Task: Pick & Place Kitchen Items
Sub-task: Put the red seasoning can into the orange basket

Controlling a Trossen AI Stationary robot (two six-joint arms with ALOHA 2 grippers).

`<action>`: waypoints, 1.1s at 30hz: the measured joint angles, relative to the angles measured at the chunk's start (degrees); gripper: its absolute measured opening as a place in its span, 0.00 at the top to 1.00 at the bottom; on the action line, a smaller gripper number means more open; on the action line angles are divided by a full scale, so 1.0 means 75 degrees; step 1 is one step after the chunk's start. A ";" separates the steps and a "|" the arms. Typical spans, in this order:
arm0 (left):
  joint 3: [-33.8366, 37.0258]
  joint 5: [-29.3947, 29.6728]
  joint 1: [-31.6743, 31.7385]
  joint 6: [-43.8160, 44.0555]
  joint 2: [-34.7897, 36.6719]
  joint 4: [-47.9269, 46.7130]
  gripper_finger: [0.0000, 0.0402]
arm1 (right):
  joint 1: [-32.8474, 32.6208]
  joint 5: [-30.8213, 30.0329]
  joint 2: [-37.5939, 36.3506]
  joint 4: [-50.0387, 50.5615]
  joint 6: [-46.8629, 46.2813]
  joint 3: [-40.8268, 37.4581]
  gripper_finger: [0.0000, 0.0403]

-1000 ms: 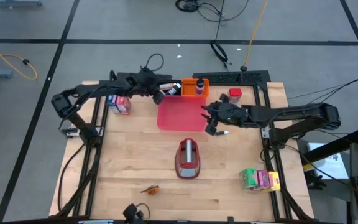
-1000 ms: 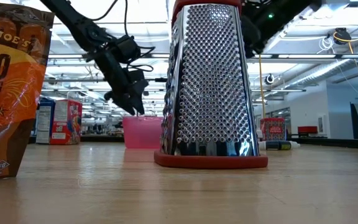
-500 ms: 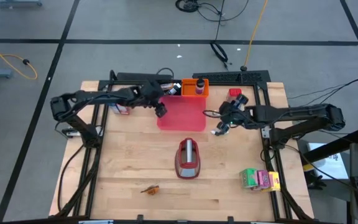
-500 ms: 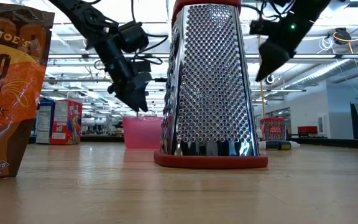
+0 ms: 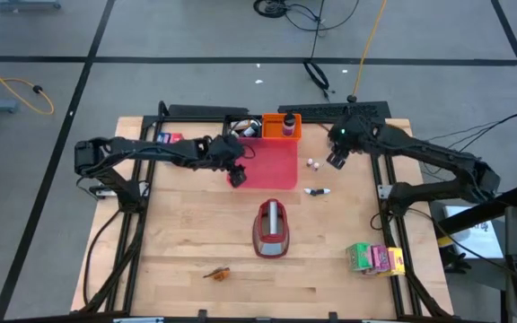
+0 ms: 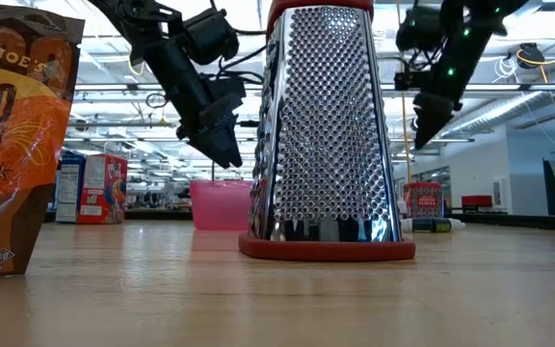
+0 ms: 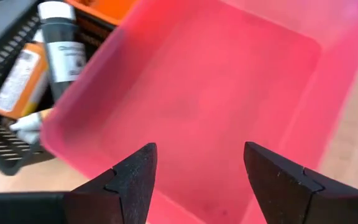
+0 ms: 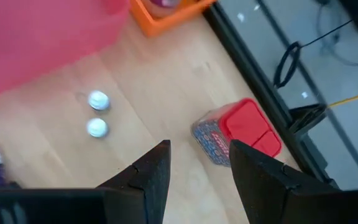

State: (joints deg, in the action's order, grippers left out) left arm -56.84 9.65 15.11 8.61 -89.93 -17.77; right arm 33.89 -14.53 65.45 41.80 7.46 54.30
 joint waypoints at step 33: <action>0.0000 -0.0012 -0.0947 0.0075 0.0000 0.0642 0.39 | 0.1969 -0.0073 0.1883 -0.0242 0.2320 0.0484 0.37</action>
State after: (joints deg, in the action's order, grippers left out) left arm -56.84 9.56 8.01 9.17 -89.93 -12.95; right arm 48.66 -15.07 79.57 39.98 24.86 57.93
